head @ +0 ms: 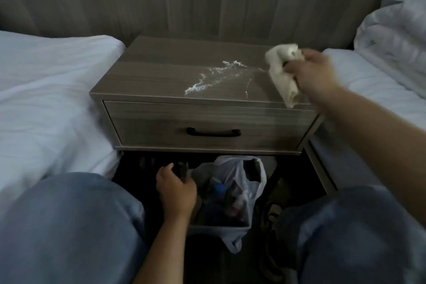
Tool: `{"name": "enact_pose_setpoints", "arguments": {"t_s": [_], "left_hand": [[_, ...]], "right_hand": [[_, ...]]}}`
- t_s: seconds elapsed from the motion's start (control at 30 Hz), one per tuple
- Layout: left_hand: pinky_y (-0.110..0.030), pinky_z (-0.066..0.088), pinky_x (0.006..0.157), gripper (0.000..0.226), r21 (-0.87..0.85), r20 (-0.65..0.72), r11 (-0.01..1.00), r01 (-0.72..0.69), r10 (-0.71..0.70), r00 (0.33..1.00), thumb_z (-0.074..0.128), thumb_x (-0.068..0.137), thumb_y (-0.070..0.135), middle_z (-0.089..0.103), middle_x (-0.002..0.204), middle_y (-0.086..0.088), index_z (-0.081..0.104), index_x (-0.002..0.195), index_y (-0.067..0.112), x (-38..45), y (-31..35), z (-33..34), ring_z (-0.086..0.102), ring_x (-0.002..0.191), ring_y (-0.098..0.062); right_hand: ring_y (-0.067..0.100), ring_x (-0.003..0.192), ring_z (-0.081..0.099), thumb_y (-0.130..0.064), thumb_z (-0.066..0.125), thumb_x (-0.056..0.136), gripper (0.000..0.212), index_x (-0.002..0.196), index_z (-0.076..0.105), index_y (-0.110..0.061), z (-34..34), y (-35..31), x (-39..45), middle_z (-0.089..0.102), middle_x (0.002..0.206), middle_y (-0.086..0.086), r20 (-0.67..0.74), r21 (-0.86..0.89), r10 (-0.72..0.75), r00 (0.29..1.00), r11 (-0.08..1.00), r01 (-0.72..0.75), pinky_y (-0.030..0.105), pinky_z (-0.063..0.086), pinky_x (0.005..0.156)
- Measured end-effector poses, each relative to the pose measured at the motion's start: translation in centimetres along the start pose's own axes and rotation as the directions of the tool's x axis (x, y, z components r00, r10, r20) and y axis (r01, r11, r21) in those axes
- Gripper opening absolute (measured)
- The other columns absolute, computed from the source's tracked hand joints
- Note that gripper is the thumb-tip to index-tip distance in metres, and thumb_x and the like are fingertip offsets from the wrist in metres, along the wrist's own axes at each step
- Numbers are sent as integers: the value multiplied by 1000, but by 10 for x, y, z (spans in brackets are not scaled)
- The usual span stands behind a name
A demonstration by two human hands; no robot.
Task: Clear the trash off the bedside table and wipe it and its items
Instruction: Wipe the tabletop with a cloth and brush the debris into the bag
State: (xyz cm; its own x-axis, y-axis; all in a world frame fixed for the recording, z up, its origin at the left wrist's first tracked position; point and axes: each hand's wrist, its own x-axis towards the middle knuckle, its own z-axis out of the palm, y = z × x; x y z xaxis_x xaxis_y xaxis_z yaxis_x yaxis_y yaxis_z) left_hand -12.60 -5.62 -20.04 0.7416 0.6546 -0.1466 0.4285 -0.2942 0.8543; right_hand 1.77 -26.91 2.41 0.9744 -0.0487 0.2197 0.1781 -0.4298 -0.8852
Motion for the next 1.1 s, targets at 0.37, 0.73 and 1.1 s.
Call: {"name": "enact_pose_setpoints", "arguments": {"t_s": [0.37, 0.73, 1.1], "left_hand": [[-42, 45, 94, 37, 453, 170, 864, 219, -324, 931, 46, 100, 24, 58, 130, -24, 54, 129, 3, 23, -55, 12, 55, 119, -41], [-37, 47, 86, 36, 490, 107, 859, 144, -223, 969, 43, 98, 27, 64, 120, -22, 62, 118, 4, 35, -33, 8, 61, 111, -39], [-34, 41, 74, 31, 396, 28, 904, 162, -188, 982, 43, 100, 26, 65, 113, -19, 63, 113, 7, 32, -21, -5, 61, 106, -40]], "right_hand": [[36, 103, 60, -4, 50, 88, 31, 116, 61, -2, 30, 38, 117, 64, 110, 18, 41, -622, 41, 998, 783, -6, 38, 47, 84], [27, 80, 57, 2, 49, 82, 22, 68, 58, -13, 30, 47, 126, 55, 77, 5, 289, -630, -139, 947, 718, 297, 27, 35, 62], [27, 115, 55, 5, 55, 86, 33, 113, 69, -6, 51, 20, 54, 60, 119, 14, 461, -378, -313, 831, 778, 502, 29, 39, 99]]}}
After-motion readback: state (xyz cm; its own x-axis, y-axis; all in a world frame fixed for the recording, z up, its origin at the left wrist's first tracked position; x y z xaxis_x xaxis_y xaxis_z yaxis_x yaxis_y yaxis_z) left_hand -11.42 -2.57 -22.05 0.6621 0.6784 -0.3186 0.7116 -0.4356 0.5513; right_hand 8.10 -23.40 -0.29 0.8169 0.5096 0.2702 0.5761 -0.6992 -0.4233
